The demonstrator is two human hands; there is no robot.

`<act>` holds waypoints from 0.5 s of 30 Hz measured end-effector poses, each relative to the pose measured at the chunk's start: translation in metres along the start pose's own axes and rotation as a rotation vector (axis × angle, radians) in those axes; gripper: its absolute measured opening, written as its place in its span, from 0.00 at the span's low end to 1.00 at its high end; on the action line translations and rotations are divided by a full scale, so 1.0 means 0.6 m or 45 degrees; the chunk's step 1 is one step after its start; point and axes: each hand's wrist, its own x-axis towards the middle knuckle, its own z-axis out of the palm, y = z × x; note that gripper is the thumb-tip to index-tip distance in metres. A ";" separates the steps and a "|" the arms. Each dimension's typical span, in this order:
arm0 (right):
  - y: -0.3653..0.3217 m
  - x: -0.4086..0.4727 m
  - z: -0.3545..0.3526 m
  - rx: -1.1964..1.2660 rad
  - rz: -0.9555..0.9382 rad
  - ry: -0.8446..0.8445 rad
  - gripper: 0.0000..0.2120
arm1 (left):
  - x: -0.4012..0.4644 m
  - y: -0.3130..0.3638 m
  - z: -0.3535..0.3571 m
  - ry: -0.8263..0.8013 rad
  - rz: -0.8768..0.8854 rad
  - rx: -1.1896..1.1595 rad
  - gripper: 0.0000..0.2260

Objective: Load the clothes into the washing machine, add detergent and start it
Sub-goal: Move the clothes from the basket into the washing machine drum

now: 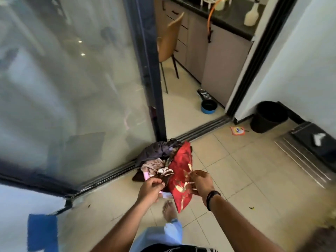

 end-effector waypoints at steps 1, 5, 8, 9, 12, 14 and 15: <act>-0.007 0.009 -0.006 -0.045 0.016 0.017 0.05 | 0.020 -0.003 0.002 -0.001 -0.025 0.022 0.05; -0.039 0.070 -0.015 -0.155 0.114 0.040 0.07 | 0.120 -0.011 0.021 -0.106 -0.110 0.174 0.04; -0.062 0.116 -0.012 -0.154 0.193 0.067 0.07 | 0.183 -0.014 0.041 -0.210 -0.106 0.278 0.10; -0.070 0.132 -0.009 -0.144 0.221 0.071 0.07 | 0.203 -0.009 0.046 -0.243 -0.098 0.329 0.11; -0.087 0.178 -0.006 -0.108 0.303 0.059 0.07 | 0.251 0.015 0.059 -0.297 -0.097 0.418 0.07; -0.094 0.215 -0.003 -0.137 0.348 0.051 0.07 | 0.283 0.029 0.067 -0.287 -0.109 0.395 0.06; -0.096 0.234 -0.002 -0.153 0.361 0.060 0.08 | 0.295 0.035 0.071 -0.280 -0.117 0.395 0.06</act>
